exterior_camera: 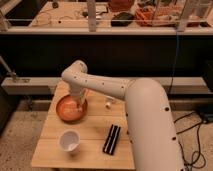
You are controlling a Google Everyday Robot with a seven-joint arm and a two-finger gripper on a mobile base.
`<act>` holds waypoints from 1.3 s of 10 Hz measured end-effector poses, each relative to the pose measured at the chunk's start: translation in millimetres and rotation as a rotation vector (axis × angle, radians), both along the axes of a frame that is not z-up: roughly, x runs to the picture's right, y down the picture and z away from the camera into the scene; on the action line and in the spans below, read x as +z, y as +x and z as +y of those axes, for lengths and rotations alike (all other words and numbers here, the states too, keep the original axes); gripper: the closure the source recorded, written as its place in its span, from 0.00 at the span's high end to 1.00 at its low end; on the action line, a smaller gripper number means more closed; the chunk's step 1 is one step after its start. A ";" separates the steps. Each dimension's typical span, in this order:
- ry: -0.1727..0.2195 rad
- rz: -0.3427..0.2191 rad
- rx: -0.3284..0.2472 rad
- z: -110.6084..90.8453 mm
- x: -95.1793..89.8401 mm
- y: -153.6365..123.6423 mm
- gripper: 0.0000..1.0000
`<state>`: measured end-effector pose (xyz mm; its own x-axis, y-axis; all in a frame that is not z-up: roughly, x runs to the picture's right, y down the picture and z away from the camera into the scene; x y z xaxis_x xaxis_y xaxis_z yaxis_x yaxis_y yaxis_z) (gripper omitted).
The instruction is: Place the pepper in the ceramic bowl
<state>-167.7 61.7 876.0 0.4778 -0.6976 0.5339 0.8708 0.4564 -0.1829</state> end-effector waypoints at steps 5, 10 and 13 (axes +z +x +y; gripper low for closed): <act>-0.002 -0.003 -0.011 2.0 1.0 -1.6 0.30; -0.002 -0.005 -0.015 1.8 1.1 -2.0 0.38; -0.003 -0.007 -0.019 2.3 1.7 -2.0 0.51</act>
<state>-169.7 64.0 877.7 0.4612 -0.7049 0.5390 0.8803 0.4395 -0.1784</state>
